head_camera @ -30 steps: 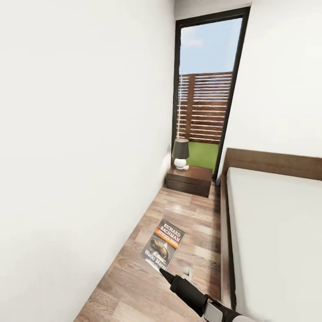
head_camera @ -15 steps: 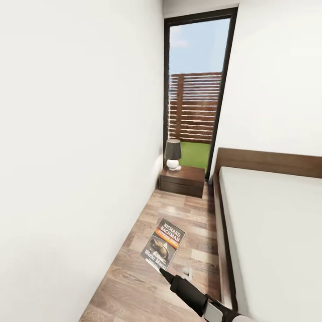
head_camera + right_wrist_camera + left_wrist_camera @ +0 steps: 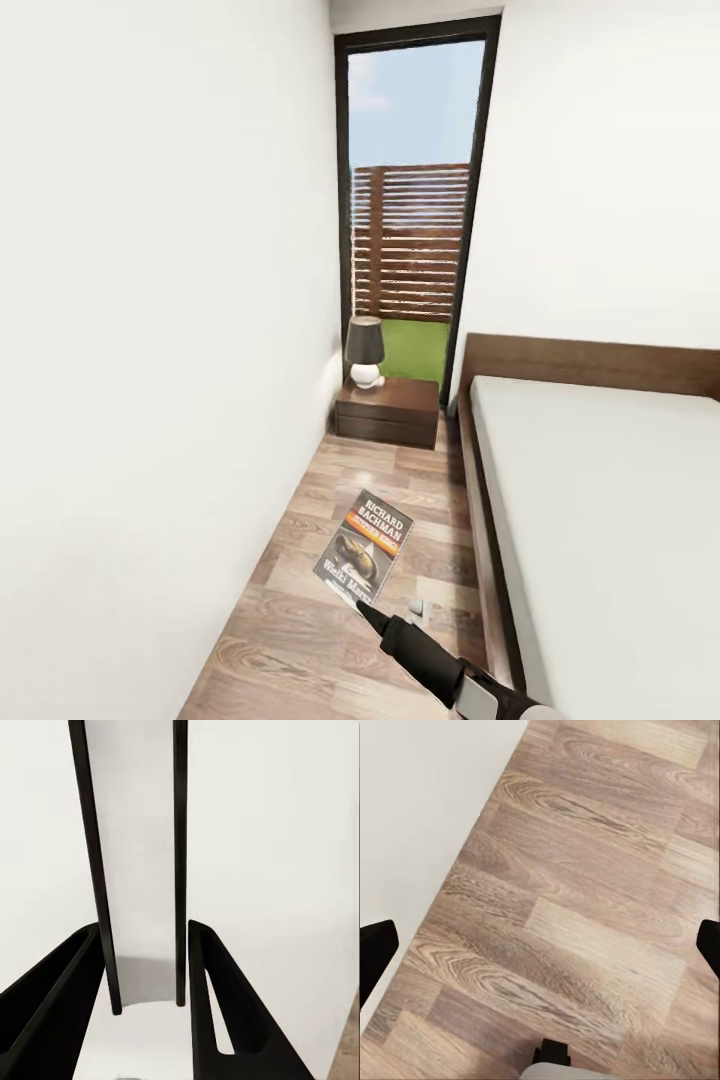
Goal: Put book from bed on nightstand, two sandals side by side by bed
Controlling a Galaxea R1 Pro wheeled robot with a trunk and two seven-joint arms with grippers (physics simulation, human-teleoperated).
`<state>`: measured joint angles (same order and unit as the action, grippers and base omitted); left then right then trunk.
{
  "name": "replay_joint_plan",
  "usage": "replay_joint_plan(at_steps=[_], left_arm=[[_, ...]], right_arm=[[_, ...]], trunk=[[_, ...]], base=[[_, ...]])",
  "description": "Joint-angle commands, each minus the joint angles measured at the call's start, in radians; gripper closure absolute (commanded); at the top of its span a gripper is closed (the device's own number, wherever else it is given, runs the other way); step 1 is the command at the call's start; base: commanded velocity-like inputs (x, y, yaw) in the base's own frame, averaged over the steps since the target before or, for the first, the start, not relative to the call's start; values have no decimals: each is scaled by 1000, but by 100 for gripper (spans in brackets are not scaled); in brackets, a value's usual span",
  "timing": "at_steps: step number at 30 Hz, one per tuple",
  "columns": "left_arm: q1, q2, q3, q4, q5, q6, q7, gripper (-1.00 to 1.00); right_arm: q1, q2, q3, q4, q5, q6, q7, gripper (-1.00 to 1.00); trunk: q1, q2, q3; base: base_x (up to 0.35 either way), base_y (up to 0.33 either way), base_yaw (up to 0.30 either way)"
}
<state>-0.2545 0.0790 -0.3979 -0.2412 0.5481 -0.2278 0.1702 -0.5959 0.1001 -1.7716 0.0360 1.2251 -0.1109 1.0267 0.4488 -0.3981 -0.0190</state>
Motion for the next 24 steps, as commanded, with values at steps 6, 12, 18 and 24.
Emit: replay_joint_plan(at_steps=[6, 12, 18, 24], left_arm=[[0, -1, -9, -1, 6, -2, 6, -100], [0, -7, -9, -1, 6, -2, 6, -100], [-1, -9, -9, -1, 6, -2, 6, -100], [-1, -10, -9, -1, 6, -2, 6, -100]], right_arm=[[-1, 1, 3, 0, 9, -10, -1, 100], [-1, 1, 5, 0, 8, -10, -1, 100], [-1, 1, 7, 0, 8, -10, -1, 100], [-1, 1, 7, -1, 8, -11, -2, 100]], trunk=[[1, -2, 0], [1, -2, 2], [1, -2, 4], [1, -2, 4]], base=[[234, -5, -264], [86, 5, -273], [72, 106, -169], [31, 118, -43]])
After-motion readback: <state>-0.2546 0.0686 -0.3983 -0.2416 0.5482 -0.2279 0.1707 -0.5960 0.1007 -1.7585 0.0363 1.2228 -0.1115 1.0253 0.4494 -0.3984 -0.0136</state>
